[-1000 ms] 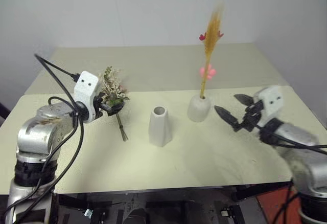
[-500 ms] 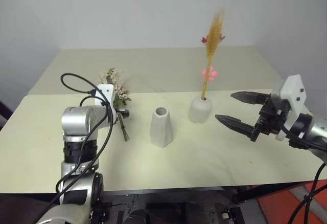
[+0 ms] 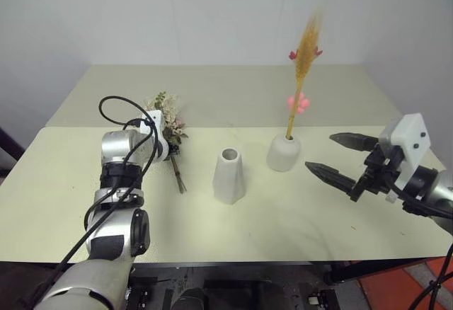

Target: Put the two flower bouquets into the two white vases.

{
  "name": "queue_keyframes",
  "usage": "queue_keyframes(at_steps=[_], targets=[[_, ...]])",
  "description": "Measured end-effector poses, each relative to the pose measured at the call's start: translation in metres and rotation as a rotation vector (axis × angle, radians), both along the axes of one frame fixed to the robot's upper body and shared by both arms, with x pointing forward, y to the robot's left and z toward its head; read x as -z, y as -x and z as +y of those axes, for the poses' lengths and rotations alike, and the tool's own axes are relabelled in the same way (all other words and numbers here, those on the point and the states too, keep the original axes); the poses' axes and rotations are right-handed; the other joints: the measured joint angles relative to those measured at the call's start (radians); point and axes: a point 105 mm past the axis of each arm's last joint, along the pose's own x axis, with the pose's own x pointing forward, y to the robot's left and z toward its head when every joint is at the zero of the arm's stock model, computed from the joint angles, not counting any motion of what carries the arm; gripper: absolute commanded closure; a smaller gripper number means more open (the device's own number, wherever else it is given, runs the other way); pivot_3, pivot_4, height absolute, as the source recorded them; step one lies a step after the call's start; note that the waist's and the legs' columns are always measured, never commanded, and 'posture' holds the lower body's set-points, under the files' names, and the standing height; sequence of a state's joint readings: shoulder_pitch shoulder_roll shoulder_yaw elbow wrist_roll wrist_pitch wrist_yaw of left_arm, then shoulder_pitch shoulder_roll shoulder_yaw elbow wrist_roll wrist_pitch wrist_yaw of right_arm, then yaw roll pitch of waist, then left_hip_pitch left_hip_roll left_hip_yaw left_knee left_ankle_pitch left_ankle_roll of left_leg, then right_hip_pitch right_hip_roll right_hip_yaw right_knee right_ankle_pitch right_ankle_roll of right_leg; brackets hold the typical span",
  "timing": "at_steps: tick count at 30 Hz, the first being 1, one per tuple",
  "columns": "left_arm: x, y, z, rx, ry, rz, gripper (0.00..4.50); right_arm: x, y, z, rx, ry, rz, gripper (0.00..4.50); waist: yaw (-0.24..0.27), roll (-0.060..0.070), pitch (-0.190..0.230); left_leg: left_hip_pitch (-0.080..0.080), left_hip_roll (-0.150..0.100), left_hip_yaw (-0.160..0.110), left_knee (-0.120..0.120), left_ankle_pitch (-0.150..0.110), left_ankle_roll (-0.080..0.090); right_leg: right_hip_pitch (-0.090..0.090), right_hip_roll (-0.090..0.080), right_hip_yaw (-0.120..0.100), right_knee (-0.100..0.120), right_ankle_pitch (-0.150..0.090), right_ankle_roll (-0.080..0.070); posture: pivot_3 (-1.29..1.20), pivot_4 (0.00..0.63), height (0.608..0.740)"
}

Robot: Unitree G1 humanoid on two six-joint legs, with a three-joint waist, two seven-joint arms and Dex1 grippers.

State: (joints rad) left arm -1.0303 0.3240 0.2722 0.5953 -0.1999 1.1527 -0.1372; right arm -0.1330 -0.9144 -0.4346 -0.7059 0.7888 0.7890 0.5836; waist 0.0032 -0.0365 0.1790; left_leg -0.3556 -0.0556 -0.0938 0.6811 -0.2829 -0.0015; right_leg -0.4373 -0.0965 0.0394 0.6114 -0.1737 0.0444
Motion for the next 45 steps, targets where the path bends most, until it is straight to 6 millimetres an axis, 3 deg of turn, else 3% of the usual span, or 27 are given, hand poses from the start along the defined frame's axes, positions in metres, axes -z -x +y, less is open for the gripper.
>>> queue_keyframes(at_steps=[3, 7, 11, 13, 16, 19, 21, 24, 28, 34, 45], targets=[[-0.016, -0.004, -0.005, 0.007, 0.053, -0.035, 4.35, 0.002, 0.0, -0.001, 0.016, -0.001, 0.003, 0.0, 0.0, -0.001, 0.0, -0.001, 0.0, 0.0, 0.0, 0.0, 0.0, -0.001, 0.0, 0.0, 0.0, 0.0, 0.0, 0.0, 0.15, 0.74], [-0.033, -0.007, -0.004, -0.005, 0.093, -0.078, 4.39, 0.004, 0.0, -0.002, 0.031, 0.004, 0.007, 0.0, -0.002, 0.0, 0.0, 0.0, 0.0, 0.0, 0.0, 0.0, 0.0, -0.001, 0.0, 0.0, 0.0, 0.0, 0.0, 0.0, 0.15, 0.74], [-0.043, -0.015, 0.009, -0.093, 0.095, -0.179, 4.39, 0.005, -0.001, -0.006, 0.055, 0.011, 0.002, 0.0, -0.003, -0.001, 0.0, 0.0, 0.0, 0.0, 0.0, 0.0, 0.0, -0.001, 0.0, 0.0, 0.0, 0.001, 0.0, 0.0, 0.15, 0.74], [-0.069, -0.02, 0.013, -0.123, 0.134, -0.326, 4.39, 0.005, 0.0, -0.009, 0.063, 0.01, 0.002, 0.0, 0.0, -0.001, 0.001, -0.002, 0.0, 0.0, 0.0, 0.0, 0.0, -0.002, 0.0, 0.0, 0.0, 0.001, 0.0, 0.0, 0.15, 0.74], [-0.123, -0.012, 0.007, -0.014, 0.279, -0.626, 4.39, 0.005, 0.004, -0.013, 0.065, -0.005, -0.003, 0.0, 0.001, -0.001, 0.0, -0.005, 0.0, 0.0, 0.0, 0.0, -0.001, -0.004, -0.001, 0.0, 0.0, 0.002, 0.001, 0.0, 0.15, 0.74], [-0.179, 0.023, -0.013, 0.256, 0.531, -0.94, 4.39, 0.004, 0.011, -0.013, 0.023, -0.035, -0.022, 0.0, 0.0, -0.001, 0.0, -0.007, 0.0, 0.0, 0.002, 0.0, 0.0, -0.004, -0.001, 0.0, 0.0, 0.003, 0.003, 0.0, 0.15, 0.74], [-0.199, 0.056, -0.029, 0.526, 0.601, -1.08, 4.39, 0.004, 0.015, -0.01, -0.008, -0.053, -0.044, 0.0, -0.004, 0.0, 0.0, -0.006, -0.001, 0.001, 0.003, 0.0, 0.001, -0.002, 0.0, 0.001, 0.0, 0.004, 0.003, 0.0, 0.15, 0.74], [-0.198, 0.076, -0.051, 0.758, 0.639, -1.112, 4.39, 0.004, 0.015, -0.011, 0.001, -0.058, -0.065, 0.0, -0.003, 0.0, 0.0, -0.001, -0.001, 0.003, 0.005, -0.001, 0.001, 0.002, 0.0, 0.002, -0.002, 0.004, 0.004, 0.0, 0.15, 0.74], [-0.195, 0.079, -0.08, 0.932, 0.731, -1.037, 4.39, 0.01, 0.015, -0.012, 0.03, -0.056, -0.06, 0.0, 0.0, -0.001, 0.0, 0.006, 0.001, 0.003, 0.006, -0.001, 0.002, 0.014, 0.002, 0.001, -0.005, 0.0, 0.009, 0.0, 0.15, 0.74], [-0.183, 0.083, -0.11, 1.08, 0.744, -0.957, 4.39, 0.019, 0.017, -0.016, 0.104, -0.063, -0.054, 0.0, -0.018, -0.001, 0.0, 0.007, 0.002, 0.003, 0.005, -0.002, 0.003, 0.013, 0.002, 0.002, -0.004, 0.003, 0.004, 0.0, 0.15, 0.74], [-0.167, 0.084, -0.114, 1.122, 0.719, -0.908, 4.39, 0.022, 0.021, -0.018, 0.151, -0.047, -0.062, 0.0, -0.017, -0.001, 0.0, 0.007, 0.001, 0.003, 0.005, -0.002, 0.004, 0.013, 0.002, 0.002, -0.004, 0.003, 0.005, 0.0, 0.15, 0.74]])
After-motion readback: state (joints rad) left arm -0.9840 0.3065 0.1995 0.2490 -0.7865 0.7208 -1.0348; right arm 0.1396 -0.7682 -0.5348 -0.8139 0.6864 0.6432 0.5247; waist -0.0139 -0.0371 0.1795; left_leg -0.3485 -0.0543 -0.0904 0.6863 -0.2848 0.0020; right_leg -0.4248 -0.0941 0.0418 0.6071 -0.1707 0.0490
